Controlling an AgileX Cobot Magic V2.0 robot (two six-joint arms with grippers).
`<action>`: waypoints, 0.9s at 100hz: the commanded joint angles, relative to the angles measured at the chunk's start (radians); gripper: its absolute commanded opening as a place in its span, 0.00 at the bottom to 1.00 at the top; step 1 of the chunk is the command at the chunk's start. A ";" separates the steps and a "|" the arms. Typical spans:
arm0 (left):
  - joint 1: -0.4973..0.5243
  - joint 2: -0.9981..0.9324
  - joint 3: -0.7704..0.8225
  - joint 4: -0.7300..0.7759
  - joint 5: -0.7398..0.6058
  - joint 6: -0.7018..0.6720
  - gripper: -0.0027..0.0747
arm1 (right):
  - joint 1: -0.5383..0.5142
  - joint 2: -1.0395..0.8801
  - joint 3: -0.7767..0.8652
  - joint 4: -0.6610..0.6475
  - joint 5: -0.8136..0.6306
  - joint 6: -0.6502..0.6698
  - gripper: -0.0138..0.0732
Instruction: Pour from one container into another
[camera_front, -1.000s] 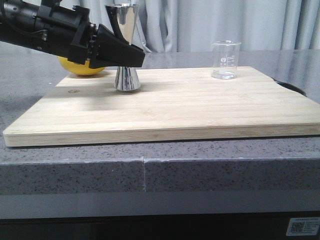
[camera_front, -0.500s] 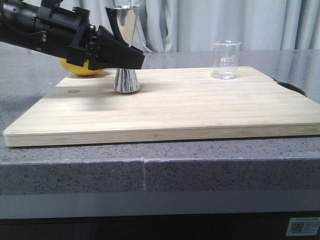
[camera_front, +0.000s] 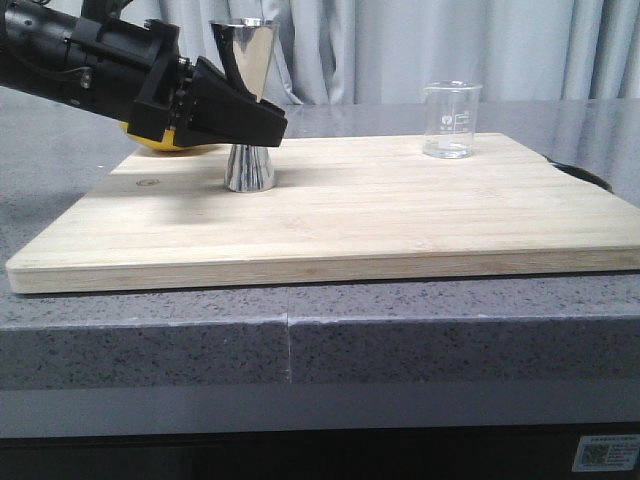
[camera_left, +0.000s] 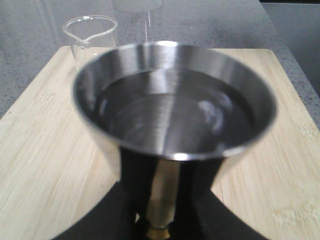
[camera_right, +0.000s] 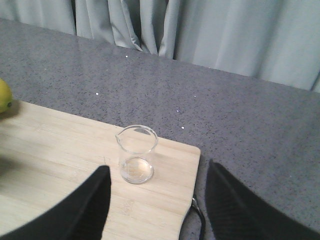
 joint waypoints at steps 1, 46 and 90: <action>0.004 -0.049 -0.022 -0.064 0.092 -0.003 0.02 | -0.002 -0.018 -0.026 -0.003 -0.069 -0.002 0.59; 0.004 -0.049 -0.022 -0.051 0.092 -0.003 0.02 | -0.002 -0.018 -0.026 -0.003 -0.069 -0.002 0.59; 0.004 -0.049 -0.022 -0.051 0.092 -0.003 0.02 | -0.002 -0.018 -0.026 -0.003 -0.069 -0.002 0.59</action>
